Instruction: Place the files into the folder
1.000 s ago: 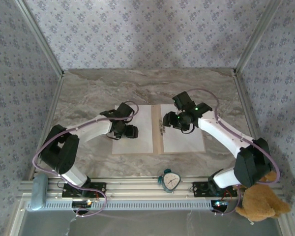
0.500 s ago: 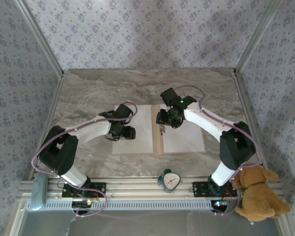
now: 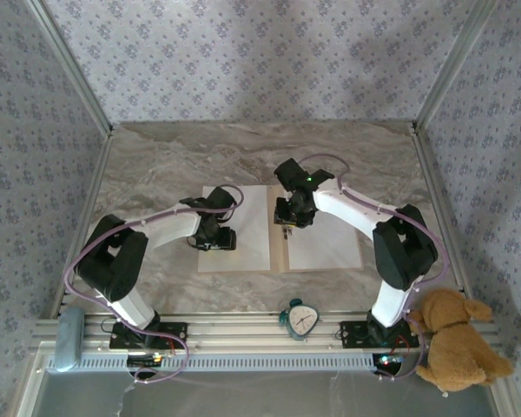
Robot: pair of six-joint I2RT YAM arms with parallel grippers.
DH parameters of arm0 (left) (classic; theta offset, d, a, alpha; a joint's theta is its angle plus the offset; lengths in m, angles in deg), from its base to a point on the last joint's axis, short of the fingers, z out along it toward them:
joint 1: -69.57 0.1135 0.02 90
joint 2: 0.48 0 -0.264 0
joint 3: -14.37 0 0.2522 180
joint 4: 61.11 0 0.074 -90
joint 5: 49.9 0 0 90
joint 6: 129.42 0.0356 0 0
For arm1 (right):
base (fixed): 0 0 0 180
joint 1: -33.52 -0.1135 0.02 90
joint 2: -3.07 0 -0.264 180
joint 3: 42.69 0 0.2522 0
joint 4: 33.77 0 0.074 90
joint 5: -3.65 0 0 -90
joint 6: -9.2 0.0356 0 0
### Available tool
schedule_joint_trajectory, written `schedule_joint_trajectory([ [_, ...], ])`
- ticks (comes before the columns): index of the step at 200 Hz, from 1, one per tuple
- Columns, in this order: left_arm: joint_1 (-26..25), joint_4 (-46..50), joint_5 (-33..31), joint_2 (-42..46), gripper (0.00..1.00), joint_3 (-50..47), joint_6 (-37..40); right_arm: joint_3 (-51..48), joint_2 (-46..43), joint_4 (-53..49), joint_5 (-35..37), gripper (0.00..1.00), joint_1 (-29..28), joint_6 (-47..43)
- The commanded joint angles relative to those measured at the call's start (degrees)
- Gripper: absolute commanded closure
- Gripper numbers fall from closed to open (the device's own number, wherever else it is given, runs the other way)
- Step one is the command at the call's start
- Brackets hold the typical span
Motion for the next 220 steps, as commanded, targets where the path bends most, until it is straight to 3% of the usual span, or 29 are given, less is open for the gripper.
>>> schedule_joint_trajectory([
  [1,0.19,1.74,-1.12,-0.63,0.41,1.00,-0.55,1.82,1.40,-2.99,1.58,0.68,-0.46,-0.92],
  [63,0.20,1.85,-0.80,-1.72,0.41,1.36,-0.19,3.05,1.81,-4.19,4.39,0.75,-1.21,-1.70],
  [137,0.30,1.78,-0.60,-2.93,0.41,1.53,-0.44,3.69,2.08,-4.85,5.20,0.75,-1.70,-1.70],
  [185,0.30,1.81,-0.60,-2.93,0.41,1.30,-0.72,3.76,2.63,-4.74,4.31,0.85,-1.78,-1.70],
  [220,0.36,1.78,-0.21,-2.93,0.41,1.27,-0.98,3.71,3.07,-5.12,4.02,0.86,-1.70,-1.74],
])
